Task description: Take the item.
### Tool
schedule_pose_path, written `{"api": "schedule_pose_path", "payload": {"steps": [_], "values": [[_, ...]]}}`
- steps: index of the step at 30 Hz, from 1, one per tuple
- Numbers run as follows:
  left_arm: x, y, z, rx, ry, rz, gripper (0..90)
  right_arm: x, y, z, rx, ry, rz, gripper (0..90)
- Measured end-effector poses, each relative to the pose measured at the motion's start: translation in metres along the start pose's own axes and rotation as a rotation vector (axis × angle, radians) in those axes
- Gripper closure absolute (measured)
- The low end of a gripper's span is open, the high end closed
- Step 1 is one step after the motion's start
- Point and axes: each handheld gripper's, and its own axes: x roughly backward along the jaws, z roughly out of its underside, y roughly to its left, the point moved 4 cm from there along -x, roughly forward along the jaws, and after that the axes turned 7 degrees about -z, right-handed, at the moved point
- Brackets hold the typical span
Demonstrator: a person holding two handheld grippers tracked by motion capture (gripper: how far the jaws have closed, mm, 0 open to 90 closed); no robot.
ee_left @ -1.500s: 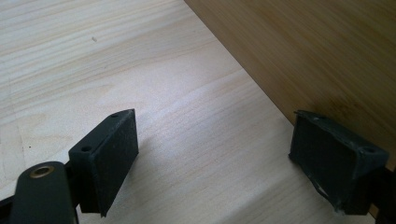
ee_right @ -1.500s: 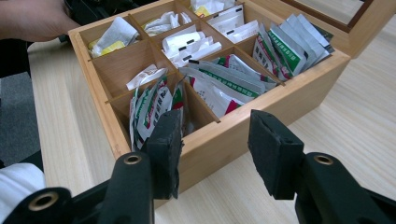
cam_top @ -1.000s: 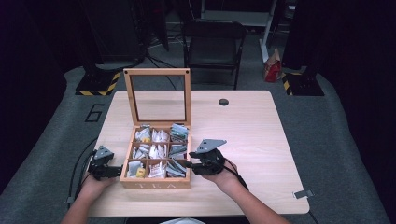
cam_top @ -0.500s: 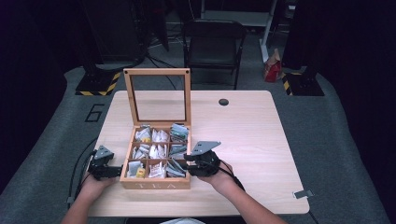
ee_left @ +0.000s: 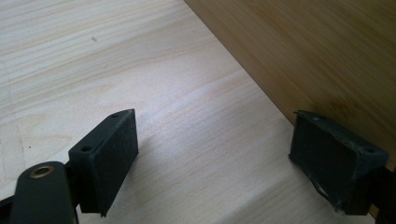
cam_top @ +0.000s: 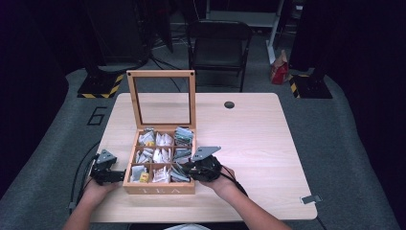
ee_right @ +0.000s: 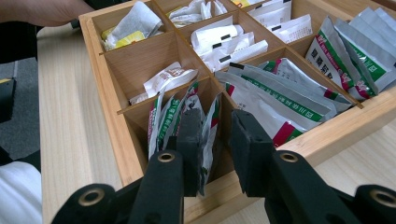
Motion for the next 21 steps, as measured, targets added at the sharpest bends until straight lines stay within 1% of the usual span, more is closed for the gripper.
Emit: {"api": "schedule_pose_path", "payload": {"steps": [2, 3, 4, 5, 6, 7, 8, 10, 11, 12, 13, 15, 16, 21], "values": [[0.0, 0.0, 0.0, 0.0, 0.0, 0.0, 15.0, -0.001, 0.0, 0.0, -0.006, 0.002, -0.008, 73.9], [0.0, 0.0, 0.0, 0.0, 0.0, 0.0, 14.9, -0.002, 0.0, 0.0, -0.015, 0.005, -0.005, 73.9], [0.0, 0.0, 0.0, 0.0, 0.0, 0.0, 14.9, -0.003, -0.002, 0.0, 0.009, 0.002, 0.001, 73.9], [0.0, 0.0, 0.0, 0.0, 0.0, 0.0, 15.0, -0.003, -0.001, 0.0, 0.002, 0.006, 0.003, 73.9], [0.0, 0.0, 0.0, 0.0, 0.0, 0.0, 15.0, -0.005, -0.002, 0.0, 0.009, 0.009, 0.0, 73.9], [0.0, 0.0, 0.0, 0.0, 0.0, 0.0, 14.9, -0.006, -0.001, 0.001, 0.0, 0.01, 0.001, 73.9], [0.0, 0.0, 0.0, 0.0, 0.0, 0.0, 14.9, -0.006, -0.002, 0.001, 0.01, 0.02, 0.001, 73.9], [0.0, 0.0, 0.0, 0.0, 0.0, 0.0, 14.9, -0.008, -0.001, 0.002, 0.001, 0.02, 0.0, 73.9], [0.0, 0.0, 0.0, 0.0, 0.0, 0.0, 14.9, -0.009, -0.002, 0.001, 0.013, 0.022, -0.001, 73.9], [0.0, 0.0, 0.0, 0.0, 0.0, 0.0, 14.9, -0.01, -0.001, 0.002, 0.002, 0.022, 0.0, 73.9], [0.0, 0.0, 0.0, 0.001, 0.0, 0.0, 15.0, -0.011, -0.001, 0.002, 0.011, 0.027, 0.001, 73.9], [0.0, 0.0, 0.0, 0.0, 0.0, 0.0, 14.9, -0.013, 0.001, 0.002, 0.002, 0.032, -0.002, 73.9], [0.0, 0.0, 0.0, 0.0, 0.0, 0.0, 14.9, -0.013, 0.001, 0.002, 0.008, 0.033, -0.005, 73.9], [0.0, 0.0, 0.0, 0.0, 0.0, 0.0, 14.9, -0.016, 0.003, 0.003, 0.006, 0.037, -0.01, 74.3]]}}
